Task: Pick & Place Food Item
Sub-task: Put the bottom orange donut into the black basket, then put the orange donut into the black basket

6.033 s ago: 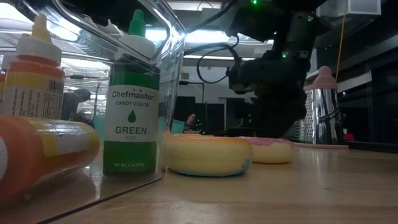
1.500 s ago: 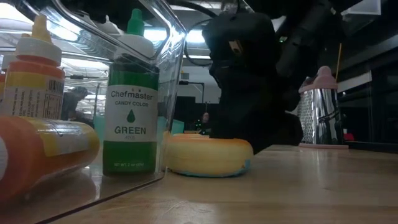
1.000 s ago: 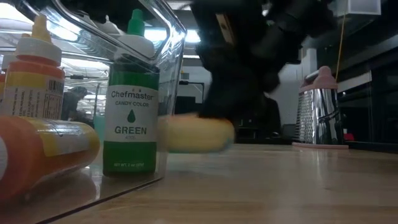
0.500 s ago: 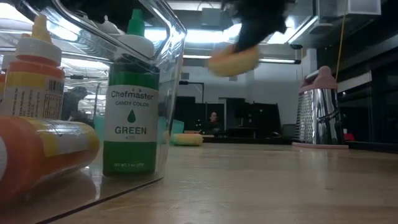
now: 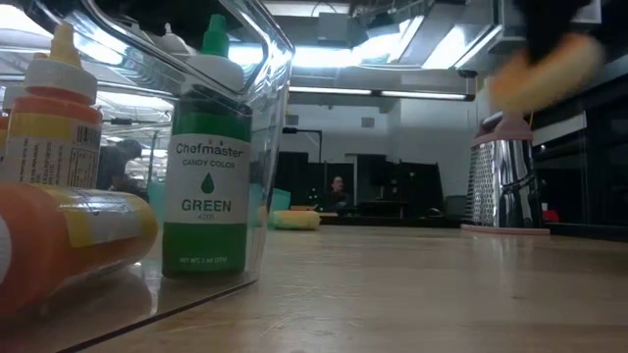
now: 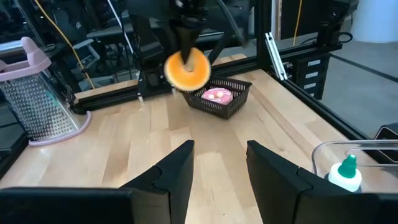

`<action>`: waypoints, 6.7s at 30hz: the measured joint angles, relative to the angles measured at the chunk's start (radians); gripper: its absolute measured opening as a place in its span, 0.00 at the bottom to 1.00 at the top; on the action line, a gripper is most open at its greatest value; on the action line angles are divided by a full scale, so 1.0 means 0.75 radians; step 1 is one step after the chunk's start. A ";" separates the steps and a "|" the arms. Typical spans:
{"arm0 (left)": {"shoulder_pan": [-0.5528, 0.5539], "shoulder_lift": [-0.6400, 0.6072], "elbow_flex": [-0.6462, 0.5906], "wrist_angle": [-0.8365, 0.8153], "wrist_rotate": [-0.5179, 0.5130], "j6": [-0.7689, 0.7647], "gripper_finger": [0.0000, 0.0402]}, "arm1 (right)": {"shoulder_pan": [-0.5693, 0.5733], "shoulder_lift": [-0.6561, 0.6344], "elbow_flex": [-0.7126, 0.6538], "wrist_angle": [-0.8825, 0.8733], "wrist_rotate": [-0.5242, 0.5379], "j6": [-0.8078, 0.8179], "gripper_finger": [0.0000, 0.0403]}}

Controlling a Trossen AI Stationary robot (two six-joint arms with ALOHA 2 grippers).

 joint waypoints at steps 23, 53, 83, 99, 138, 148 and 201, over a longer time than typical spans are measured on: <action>0.001 0.000 0.000 0.010 0.022 0.037 0.36 | 0.380 -0.247 -0.622 0.500 -0.231 0.668 0.02; 0.001 0.000 0.000 0.014 0.022 0.036 0.36 | 0.428 -0.300 -0.997 0.912 -0.211 0.796 0.04; 0.001 0.000 0.000 -0.006 0.023 -0.005 0.36 | 0.427 -0.477 -0.852 0.652 -0.049 0.793 0.69; 0.000 0.000 0.000 0.233 -0.128 0.049 0.36 | 0.080 -0.484 -0.757 0.800 0.891 0.239 0.64; -0.356 -1.167 -0.682 -0.019 0.141 -0.113 0.38 | -0.352 -0.477 -0.758 1.513 0.659 -0.715 0.62; -0.356 -1.180 -0.682 -0.285 0.345 -0.206 0.35 | -0.352 -0.477 -0.758 1.537 0.653 -0.745 0.62; -0.340 -0.909 -0.682 -0.295 0.124 -0.295 0.33 | -1.034 0.482 0.064 1.217 -0.025 -0.820 0.62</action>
